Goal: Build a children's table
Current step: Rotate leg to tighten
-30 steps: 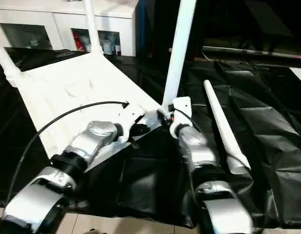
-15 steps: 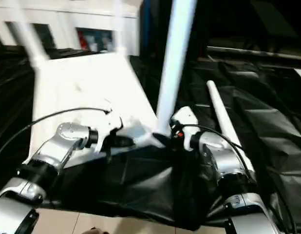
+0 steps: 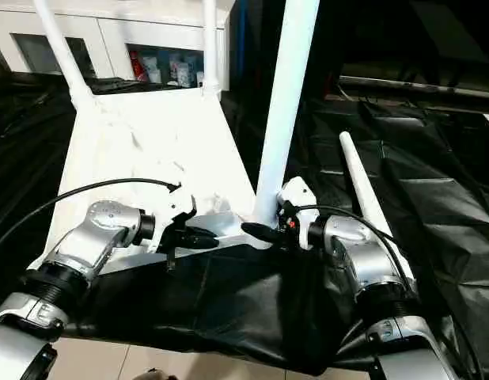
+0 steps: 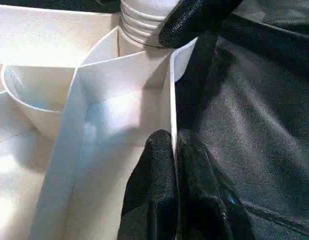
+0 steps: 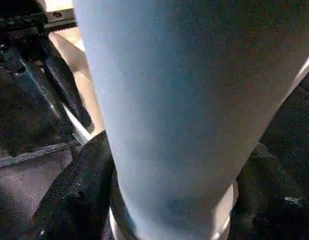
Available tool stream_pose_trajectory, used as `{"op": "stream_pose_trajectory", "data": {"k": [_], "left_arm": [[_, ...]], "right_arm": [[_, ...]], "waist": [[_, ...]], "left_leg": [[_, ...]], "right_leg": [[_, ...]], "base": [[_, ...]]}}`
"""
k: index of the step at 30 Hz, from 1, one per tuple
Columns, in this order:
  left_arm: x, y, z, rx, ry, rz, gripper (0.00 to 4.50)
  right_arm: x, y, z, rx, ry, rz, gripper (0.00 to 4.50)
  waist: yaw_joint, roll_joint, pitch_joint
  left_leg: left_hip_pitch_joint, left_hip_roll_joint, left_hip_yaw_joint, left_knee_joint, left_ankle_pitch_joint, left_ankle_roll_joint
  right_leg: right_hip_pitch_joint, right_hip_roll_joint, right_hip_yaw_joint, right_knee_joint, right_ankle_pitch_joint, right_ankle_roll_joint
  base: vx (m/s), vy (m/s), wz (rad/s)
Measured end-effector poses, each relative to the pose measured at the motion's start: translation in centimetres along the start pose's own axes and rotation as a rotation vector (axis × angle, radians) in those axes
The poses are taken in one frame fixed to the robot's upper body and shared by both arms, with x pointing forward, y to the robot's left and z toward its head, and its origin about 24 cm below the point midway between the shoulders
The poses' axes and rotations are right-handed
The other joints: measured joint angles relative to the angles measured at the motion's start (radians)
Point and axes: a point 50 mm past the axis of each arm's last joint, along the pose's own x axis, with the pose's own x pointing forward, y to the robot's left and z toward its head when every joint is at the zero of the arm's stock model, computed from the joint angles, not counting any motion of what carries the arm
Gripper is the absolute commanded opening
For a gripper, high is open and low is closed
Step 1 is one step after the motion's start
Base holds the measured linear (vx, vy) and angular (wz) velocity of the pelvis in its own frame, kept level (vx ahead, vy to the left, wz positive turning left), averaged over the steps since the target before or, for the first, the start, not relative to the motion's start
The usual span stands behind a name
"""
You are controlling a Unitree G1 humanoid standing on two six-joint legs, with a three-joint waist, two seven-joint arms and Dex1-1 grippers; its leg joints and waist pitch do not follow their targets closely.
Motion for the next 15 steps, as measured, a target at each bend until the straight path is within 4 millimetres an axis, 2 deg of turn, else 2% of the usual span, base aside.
{"op": "stream_pose_trajectory", "data": {"k": [6,9,13,15], "left_arm": [[0.3,0.1,0.0,-0.012,-0.003,0.029,0.00],[1.3,0.4,0.5,-0.050,-0.011,0.090,0.00],[5.0,0.9,2.4,-0.119,-0.018,0.251,0.00],[5.9,1.0,2.9,-0.141,-0.018,0.295,0.00]], "right_arm": [[0.2,-0.1,-0.2,0.020,-0.011,-0.049,2.73],[0.6,-0.7,-0.7,0.090,-0.051,-0.188,2.73],[2.2,-1.9,-0.7,0.218,-0.088,-0.576,2.72],[2.6,-2.2,-0.6,0.237,-0.080,-0.682,2.72]], "waist": [[-0.002,0.000,0.000],[-0.007,0.000,0.000],[-0.009,0.001,-0.001],[-0.007,0.002,-0.002]], "left_leg": [[0.001,0.000,0.000,0.000,0.000,0.000],[0.003,0.000,0.000,0.001,0.000,0.000],[0.005,-0.002,0.000,0.002,0.001,0.000],[0.005,-0.003,0.000,0.002,0.001,0.000]], "right_leg": [[0.000,0.000,0.000,0.000,0.000,0.000],[0.002,0.000,0.001,0.001,0.000,0.000],[0.006,-0.001,0.003,0.000,0.001,0.000],[0.007,-0.001,0.004,-0.001,0.000,0.000]], "base": [[0.000,0.000,0.00],[0.000,0.000,0.00],[0.000,0.000,0.00],[0.000,0.000,0.00]]}}
